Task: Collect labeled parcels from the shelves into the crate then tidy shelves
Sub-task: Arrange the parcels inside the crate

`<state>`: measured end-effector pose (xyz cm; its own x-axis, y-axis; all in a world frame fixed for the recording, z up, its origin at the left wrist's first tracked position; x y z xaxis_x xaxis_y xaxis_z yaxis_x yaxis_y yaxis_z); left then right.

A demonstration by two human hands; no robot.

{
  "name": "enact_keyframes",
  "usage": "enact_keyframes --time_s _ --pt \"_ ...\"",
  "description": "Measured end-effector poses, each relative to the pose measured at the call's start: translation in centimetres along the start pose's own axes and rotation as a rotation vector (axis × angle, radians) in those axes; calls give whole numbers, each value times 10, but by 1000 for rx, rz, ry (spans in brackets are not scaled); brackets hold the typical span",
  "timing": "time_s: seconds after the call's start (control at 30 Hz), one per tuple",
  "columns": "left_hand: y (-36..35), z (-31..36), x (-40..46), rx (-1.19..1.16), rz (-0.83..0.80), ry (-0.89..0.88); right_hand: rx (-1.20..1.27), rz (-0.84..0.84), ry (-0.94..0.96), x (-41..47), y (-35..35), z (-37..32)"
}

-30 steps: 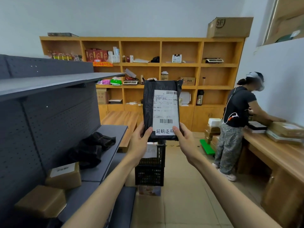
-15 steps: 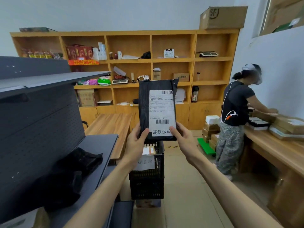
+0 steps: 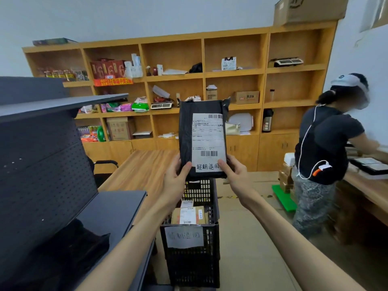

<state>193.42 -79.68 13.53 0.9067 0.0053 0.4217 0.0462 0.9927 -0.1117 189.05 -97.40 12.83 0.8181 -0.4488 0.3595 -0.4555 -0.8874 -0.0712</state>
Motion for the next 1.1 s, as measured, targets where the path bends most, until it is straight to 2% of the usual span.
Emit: enact_keyframes --time_s 0.33,0.57,0.9,1.1 --pt "-16 -84 105 58 41 54 -25 -12 -59 106 -31 71" --pt "-19 -152 188 95 11 92 -74 12 -79 183 -64 127" --pt "-29 -267 266 53 -55 255 -164 79 -183 261 -90 231" --pt "-22 -344 292 103 -48 363 -201 58 -298 289 -109 303"
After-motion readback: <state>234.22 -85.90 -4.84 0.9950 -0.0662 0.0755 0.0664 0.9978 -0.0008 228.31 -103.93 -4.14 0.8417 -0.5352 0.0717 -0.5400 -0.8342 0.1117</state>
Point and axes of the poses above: each hand's wrist, its own x-axis towards the middle knuckle, its own y-axis out of the back of the hand, z = x × y, the point moved 10 cm from there along x, towards the middle knuckle, and after that the axes turned 14 degrees about z, right-handed, at the moved point
